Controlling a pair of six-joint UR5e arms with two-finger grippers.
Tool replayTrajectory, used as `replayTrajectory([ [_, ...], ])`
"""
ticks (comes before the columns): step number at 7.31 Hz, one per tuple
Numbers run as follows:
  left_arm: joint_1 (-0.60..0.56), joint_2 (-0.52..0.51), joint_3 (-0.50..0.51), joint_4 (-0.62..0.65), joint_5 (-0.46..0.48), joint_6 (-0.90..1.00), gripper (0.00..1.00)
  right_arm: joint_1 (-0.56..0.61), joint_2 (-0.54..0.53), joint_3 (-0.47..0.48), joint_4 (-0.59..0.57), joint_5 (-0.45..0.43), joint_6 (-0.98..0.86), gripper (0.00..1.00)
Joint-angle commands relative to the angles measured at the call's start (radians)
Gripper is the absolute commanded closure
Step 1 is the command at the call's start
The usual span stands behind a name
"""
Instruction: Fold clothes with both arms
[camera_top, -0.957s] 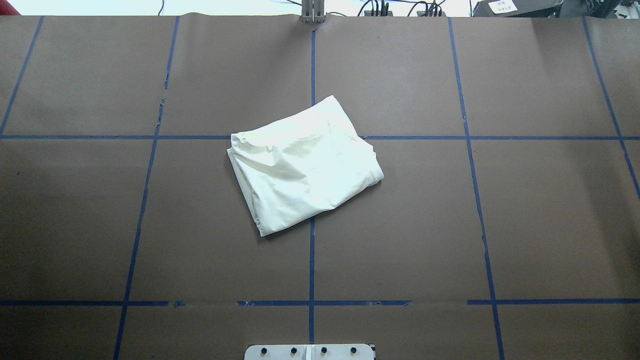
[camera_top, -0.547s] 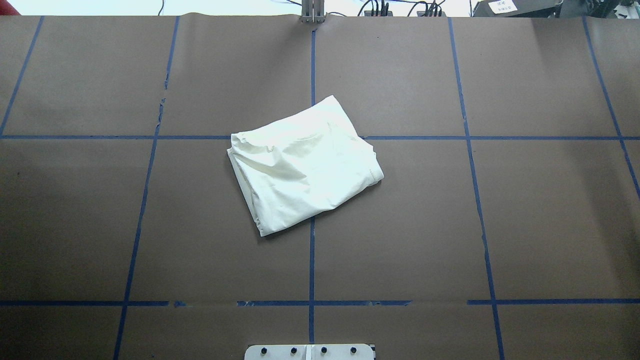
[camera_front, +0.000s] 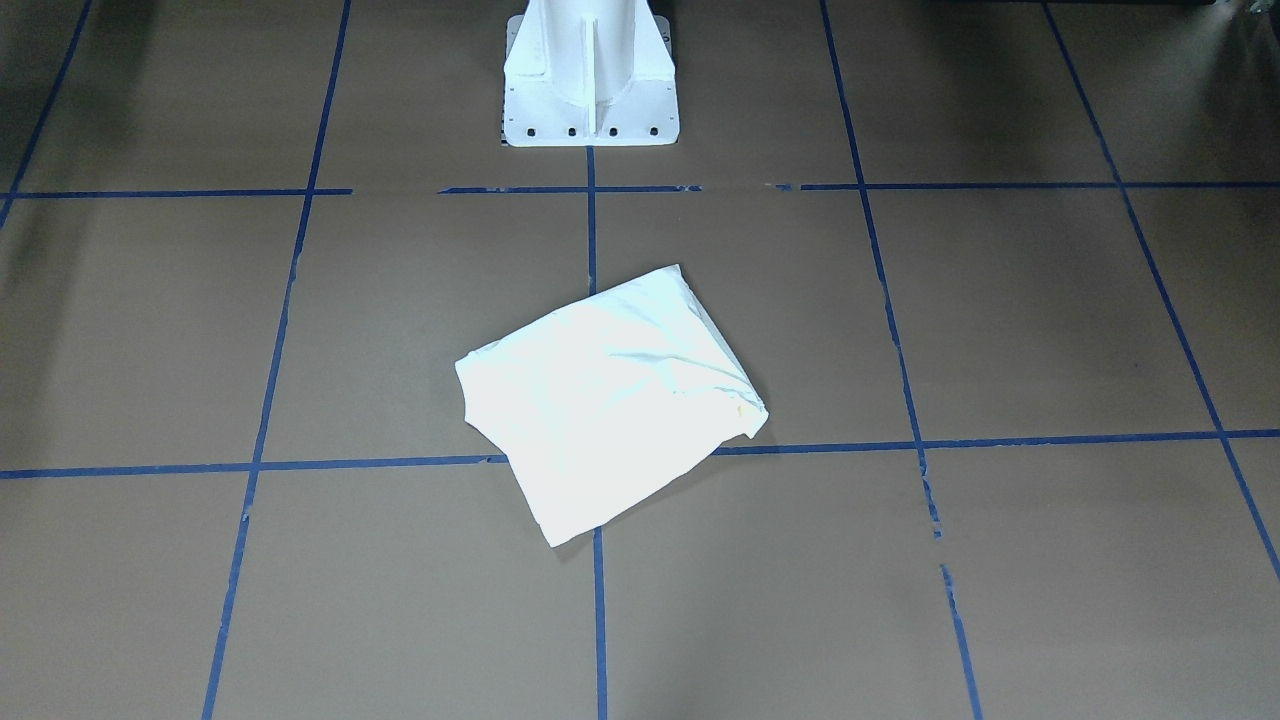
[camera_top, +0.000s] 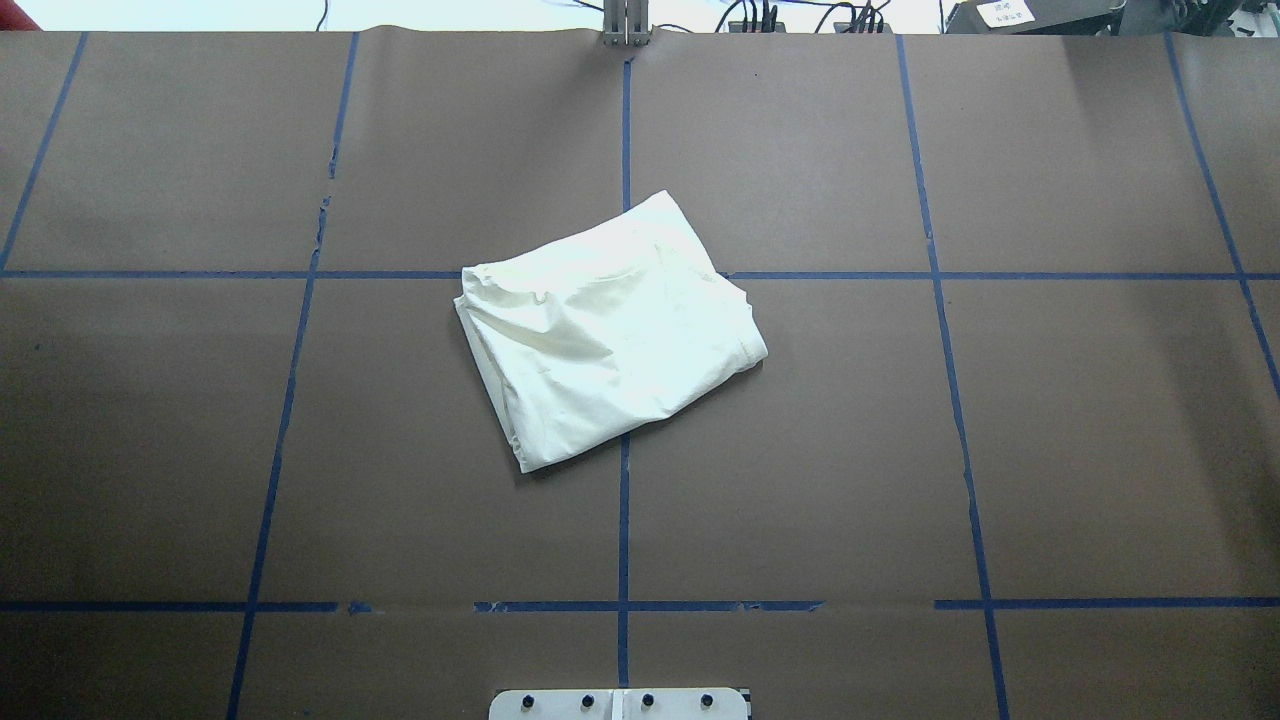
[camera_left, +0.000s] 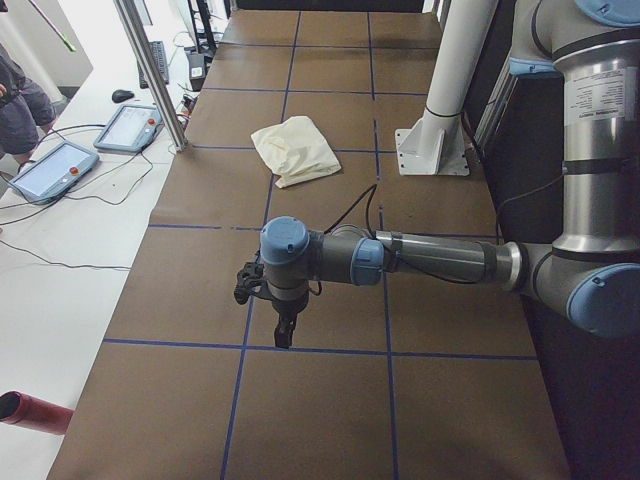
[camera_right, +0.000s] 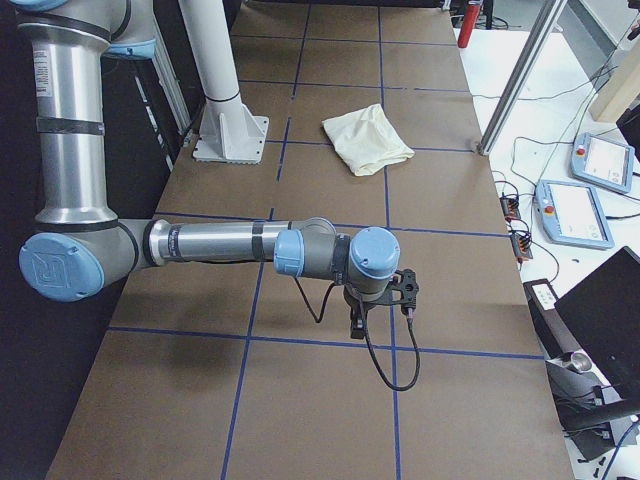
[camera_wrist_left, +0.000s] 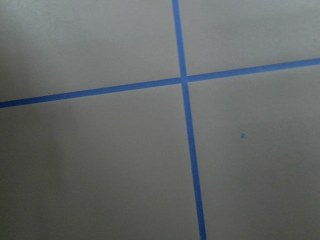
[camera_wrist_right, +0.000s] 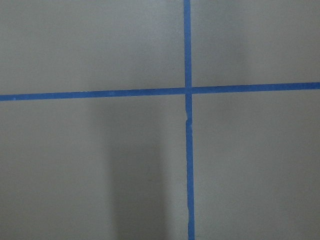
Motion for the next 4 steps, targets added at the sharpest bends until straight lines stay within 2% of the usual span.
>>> replayTrajectory([
  [1, 0.0, 0.003, 0.0, 0.003, -0.006, 0.016, 0.0, 0.0, 0.002, 0.003, 0.002, -0.002, -0.002, 0.0],
  [4, 0.0, 0.003, 0.001, 0.004, -0.005, 0.013, 0.0, 0.0, 0.002, -0.002, 0.002, -0.006, -0.006, 0.0],
])
